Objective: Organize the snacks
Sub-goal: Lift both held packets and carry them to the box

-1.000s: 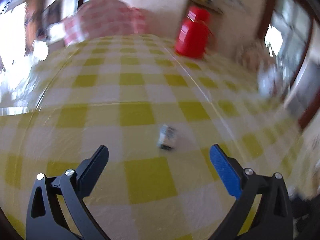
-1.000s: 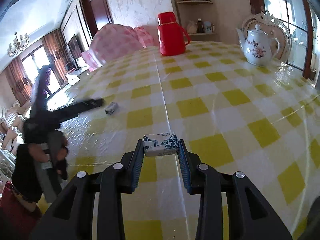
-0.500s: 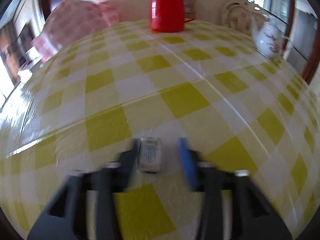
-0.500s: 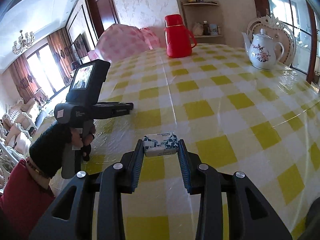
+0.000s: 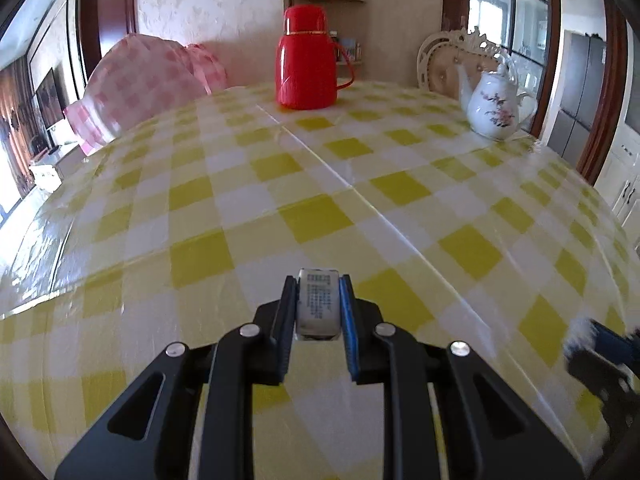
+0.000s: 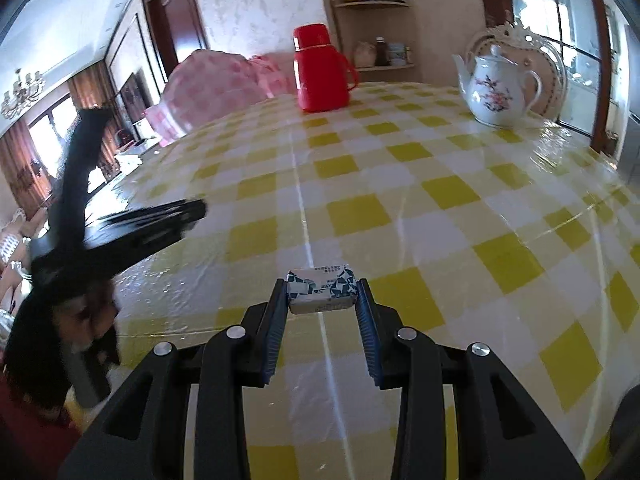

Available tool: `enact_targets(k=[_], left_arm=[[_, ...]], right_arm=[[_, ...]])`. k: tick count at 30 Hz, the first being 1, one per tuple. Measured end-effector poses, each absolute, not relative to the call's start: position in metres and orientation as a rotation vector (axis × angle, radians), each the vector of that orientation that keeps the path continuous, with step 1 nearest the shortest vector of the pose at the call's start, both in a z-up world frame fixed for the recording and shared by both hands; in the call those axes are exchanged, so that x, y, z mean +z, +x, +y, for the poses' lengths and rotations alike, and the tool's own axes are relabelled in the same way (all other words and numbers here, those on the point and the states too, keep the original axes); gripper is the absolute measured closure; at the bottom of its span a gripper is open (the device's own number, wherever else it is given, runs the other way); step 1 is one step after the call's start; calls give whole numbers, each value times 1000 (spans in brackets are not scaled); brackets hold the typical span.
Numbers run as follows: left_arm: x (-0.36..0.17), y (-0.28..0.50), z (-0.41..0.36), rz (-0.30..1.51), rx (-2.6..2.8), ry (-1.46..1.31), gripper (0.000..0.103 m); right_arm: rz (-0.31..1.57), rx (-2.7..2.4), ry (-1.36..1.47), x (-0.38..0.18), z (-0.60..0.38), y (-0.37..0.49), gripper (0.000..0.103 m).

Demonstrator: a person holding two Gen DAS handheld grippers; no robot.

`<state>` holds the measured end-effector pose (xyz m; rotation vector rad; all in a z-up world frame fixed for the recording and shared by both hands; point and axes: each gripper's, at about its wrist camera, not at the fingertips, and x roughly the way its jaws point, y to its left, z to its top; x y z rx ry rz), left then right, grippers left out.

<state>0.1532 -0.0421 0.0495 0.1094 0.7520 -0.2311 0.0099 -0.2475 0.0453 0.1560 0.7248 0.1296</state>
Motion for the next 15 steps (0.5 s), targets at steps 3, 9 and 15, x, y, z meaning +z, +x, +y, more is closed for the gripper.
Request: enact_targets(k=[3, 9, 15], left_arm=[[53, 128, -43, 729, -231, 116, 82], [62, 79, -29, 694, -247, 54, 82], [64, 41, -17, 675, -241, 17, 82]], right_arm=[[729, 111, 160, 43, -252, 12, 68], [718, 133, 144, 43, -242, 6, 69], [707, 161, 138, 44, -230, -11, 69]])
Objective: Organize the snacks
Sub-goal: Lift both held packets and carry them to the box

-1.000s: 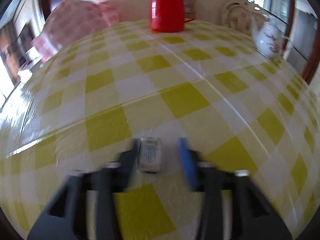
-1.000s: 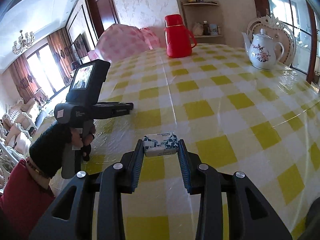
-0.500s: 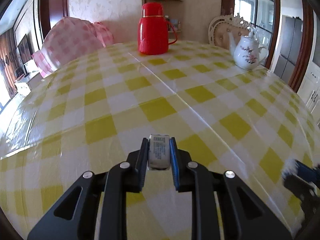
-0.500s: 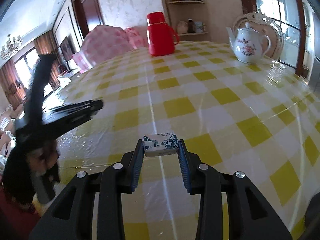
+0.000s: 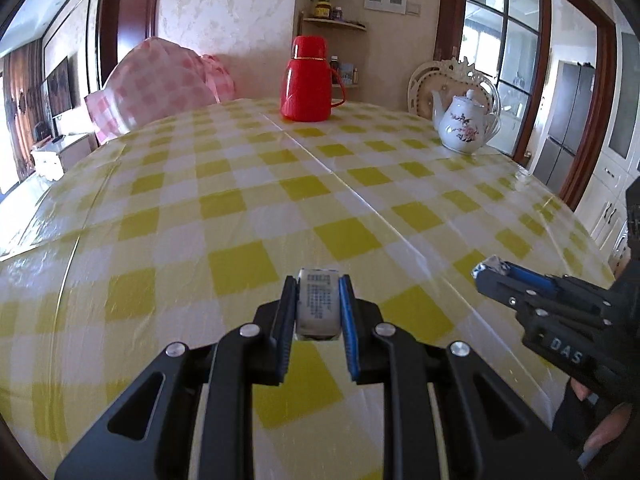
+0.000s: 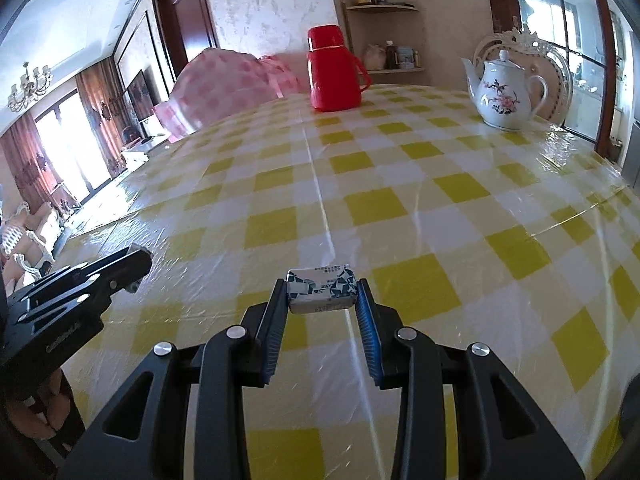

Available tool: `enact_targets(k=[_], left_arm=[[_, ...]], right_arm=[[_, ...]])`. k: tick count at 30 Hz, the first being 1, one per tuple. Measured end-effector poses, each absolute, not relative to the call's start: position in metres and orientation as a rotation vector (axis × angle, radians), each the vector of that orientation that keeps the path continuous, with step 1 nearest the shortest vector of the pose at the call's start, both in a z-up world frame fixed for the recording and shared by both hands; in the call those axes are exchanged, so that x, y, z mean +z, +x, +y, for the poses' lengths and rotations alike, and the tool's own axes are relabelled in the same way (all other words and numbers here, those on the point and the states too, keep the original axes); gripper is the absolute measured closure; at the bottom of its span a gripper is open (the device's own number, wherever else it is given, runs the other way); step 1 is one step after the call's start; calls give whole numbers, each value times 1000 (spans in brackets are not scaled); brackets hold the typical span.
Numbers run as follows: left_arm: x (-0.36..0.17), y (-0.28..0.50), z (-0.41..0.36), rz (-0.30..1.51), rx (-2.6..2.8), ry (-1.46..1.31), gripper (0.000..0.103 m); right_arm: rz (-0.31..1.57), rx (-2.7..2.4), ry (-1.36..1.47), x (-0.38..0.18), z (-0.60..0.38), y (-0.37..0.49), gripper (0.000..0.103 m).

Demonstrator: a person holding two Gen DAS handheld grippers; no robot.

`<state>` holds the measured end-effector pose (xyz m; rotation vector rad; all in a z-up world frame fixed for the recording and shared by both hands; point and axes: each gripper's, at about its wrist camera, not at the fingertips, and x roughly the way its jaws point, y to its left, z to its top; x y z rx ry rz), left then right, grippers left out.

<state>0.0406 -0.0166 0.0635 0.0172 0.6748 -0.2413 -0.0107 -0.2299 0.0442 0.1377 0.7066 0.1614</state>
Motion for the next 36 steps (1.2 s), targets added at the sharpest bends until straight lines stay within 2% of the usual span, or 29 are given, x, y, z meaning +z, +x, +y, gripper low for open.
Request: enact_targets(k=[21, 36], left_arm=[[61, -59, -4, 642, -206, 21, 82], [67, -115, 27, 621, -174, 57, 82]], right_arm=[[666, 269, 253, 53, -207, -115, 69], [671, 348, 176, 59, -156, -162, 69]])
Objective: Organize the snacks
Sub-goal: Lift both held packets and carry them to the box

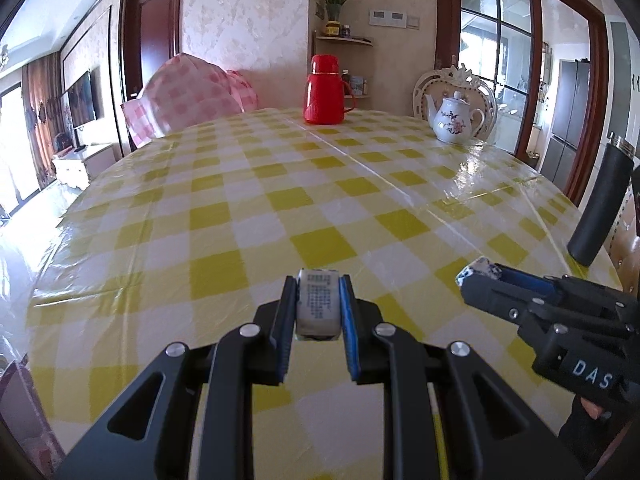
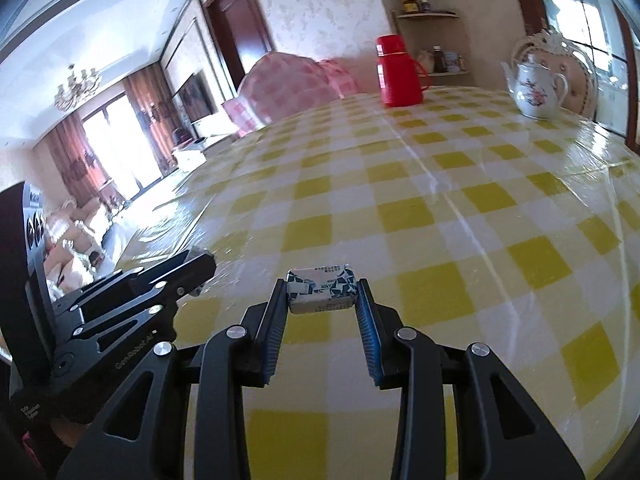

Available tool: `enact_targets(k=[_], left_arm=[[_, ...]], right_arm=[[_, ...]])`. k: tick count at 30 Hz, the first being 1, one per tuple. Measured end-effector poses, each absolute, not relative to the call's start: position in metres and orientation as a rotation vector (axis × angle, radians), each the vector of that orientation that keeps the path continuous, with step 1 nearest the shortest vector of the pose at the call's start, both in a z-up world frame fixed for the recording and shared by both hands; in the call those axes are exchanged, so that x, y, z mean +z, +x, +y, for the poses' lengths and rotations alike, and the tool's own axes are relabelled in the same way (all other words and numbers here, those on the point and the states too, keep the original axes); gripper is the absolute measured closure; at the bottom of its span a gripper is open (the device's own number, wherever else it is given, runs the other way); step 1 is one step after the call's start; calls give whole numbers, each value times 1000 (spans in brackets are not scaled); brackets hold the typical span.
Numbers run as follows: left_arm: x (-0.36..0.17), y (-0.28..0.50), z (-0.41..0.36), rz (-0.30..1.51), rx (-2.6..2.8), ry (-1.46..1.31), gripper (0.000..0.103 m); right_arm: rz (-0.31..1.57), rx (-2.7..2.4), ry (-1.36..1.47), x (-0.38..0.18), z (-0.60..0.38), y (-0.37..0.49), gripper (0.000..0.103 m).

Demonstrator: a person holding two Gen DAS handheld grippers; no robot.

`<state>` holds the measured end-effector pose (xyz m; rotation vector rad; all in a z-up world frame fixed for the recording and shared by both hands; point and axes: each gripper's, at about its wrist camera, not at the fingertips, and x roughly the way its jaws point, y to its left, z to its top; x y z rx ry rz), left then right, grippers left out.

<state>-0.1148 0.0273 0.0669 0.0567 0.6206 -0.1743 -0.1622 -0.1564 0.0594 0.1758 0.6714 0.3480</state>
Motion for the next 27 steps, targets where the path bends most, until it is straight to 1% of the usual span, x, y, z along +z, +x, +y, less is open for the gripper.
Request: enact_targets(k=[18, 27], left_arm=[[67, -192, 123, 621, -16, 43, 82], [70, -226, 189, 637, 145, 41, 82]], right_arm=[[660, 537, -26, 75, -47, -220, 69], [711, 733, -151, 68, 39, -251, 69]])
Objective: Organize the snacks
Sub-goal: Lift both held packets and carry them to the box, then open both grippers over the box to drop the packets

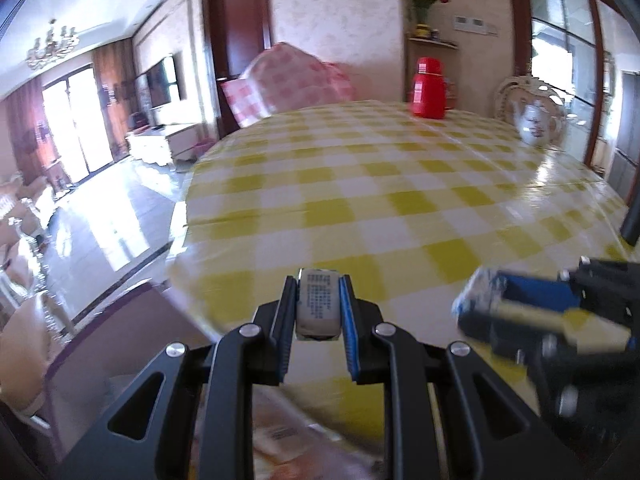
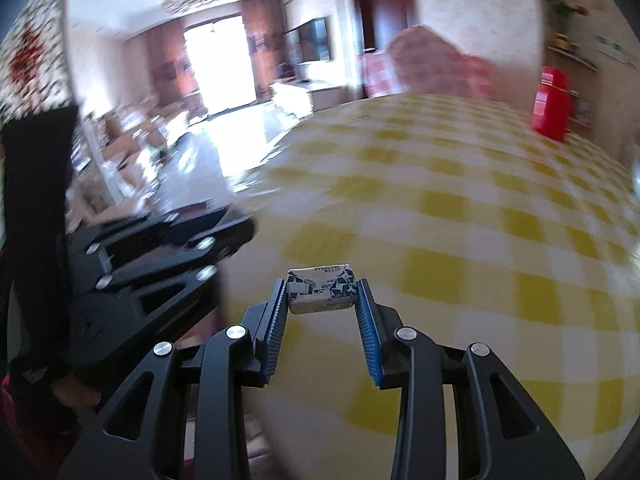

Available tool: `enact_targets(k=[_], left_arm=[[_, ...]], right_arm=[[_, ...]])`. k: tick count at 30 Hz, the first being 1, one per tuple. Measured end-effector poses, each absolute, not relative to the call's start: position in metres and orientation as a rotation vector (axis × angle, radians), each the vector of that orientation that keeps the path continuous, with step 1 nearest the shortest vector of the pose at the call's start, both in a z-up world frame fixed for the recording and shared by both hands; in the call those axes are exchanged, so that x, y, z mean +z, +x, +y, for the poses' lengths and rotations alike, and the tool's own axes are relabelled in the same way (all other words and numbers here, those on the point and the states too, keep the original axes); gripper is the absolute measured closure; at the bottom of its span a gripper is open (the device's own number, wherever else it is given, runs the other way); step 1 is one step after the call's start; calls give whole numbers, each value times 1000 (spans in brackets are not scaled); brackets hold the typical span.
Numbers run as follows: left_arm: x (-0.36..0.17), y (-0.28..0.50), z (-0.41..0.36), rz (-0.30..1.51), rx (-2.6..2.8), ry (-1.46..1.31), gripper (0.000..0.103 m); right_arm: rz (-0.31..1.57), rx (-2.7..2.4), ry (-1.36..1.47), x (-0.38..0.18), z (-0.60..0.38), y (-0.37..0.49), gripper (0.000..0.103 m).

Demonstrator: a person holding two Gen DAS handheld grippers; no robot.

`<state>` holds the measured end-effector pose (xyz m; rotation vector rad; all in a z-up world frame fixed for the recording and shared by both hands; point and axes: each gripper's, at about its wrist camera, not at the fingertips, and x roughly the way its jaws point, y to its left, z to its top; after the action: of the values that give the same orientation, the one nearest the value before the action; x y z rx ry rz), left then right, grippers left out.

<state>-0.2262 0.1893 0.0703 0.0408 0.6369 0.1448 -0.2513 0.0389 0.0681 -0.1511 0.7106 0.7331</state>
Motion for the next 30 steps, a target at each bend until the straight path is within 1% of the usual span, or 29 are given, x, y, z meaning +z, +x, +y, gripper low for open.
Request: enact_targets(k=[8, 10, 12, 13, 14, 15, 16, 17, 18, 19, 20, 24, 30], left_arm=[[76, -258, 285, 672, 373, -14, 82], [76, -268, 306, 705, 406, -11, 81], [78, -279, 324, 724, 410, -31, 79], [78, -283, 330, 733, 404, -49, 61], [80, -287, 337, 736, 403, -69, 26], [82, -294, 344, 726, 414, -83, 13], [87, -302, 350, 691, 431, -97, 6], [91, -308, 354, 664, 440, -117, 3], [93, -312, 358, 650, 453, -137, 2], [94, -316, 362, 637, 474, -165, 2], [94, -318, 364, 636, 487, -188, 2], [85, -311, 371, 673, 458, -249, 2], [58, -282, 374, 867, 485, -290, 2]], right_arm=[[736, 929, -327, 58, 136, -296, 68], [745, 966, -364, 56, 158, -304, 68], [751, 999, -408, 53, 177, -313, 67], [753, 1009, -419, 52, 181, -315, 63], [754, 1019, -430, 51, 186, -318, 50], [749, 1013, -428, 50, 187, -321, 43], [747, 1000, -425, 50, 188, -321, 31], [749, 983, -422, 50, 189, -321, 27], [760, 976, -417, 49, 190, -321, 26], [774, 972, -410, 49, 189, -319, 23], [787, 962, -401, 49, 189, -318, 17], [840, 933, -390, 48, 189, -315, 16], [863, 888, -505, 39, 200, -319, 16]])
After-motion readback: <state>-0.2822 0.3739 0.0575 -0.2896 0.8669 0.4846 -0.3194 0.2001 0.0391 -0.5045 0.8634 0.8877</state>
